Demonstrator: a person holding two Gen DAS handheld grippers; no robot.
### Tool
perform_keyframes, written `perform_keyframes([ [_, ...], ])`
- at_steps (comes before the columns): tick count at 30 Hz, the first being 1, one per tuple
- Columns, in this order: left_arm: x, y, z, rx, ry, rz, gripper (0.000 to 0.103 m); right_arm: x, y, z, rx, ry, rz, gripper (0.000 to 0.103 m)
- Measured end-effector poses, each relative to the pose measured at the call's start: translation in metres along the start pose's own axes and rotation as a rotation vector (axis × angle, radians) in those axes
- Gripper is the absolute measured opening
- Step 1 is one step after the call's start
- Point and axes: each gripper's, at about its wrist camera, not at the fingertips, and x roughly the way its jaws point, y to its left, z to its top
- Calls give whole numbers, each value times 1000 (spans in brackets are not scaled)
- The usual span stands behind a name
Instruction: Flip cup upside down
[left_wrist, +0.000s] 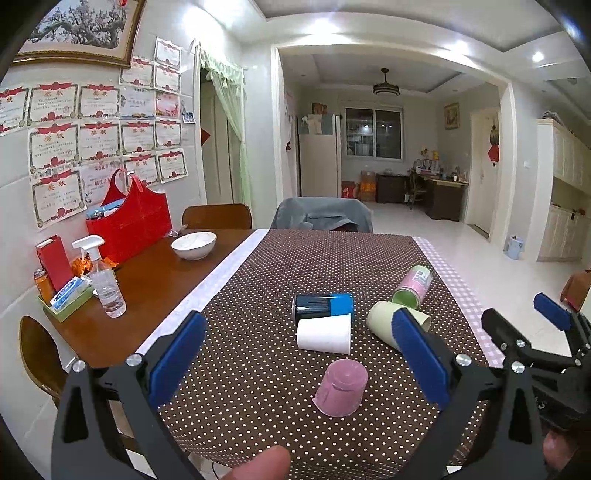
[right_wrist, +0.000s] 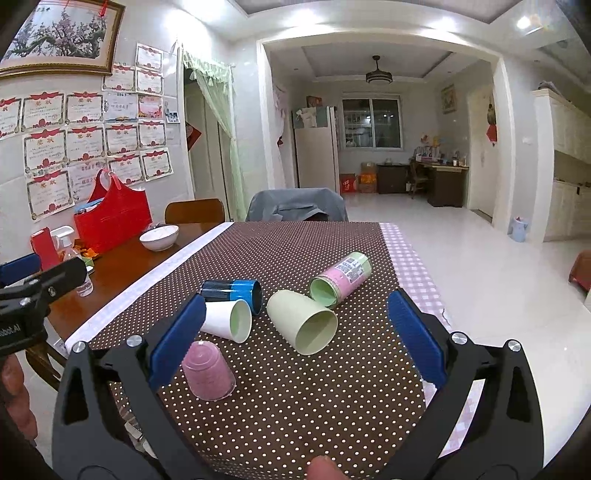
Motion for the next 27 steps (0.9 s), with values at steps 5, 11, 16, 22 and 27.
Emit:
perform_keyframes([
  [5, -3, -3, -2, 10, -12, 3, 99, -2, 0, 1, 1, -5, 0, 97],
  [11, -3, -7, -4, 23, -17, -6, 99, -3, 0, 1, 0, -6, 2, 97],
  [16, -5, -8, -5, 31, -36, -15, 99, -3, 0, 2, 1, -3, 5, 97],
  [22, -4, -9, -4, 35, -32, -8, 99, -4, 1, 3, -1, -4, 10, 97],
  [27, -5, -9, -3, 40, -39, 15, 99, -5, 1, 3, -1, -3, 11, 97],
])
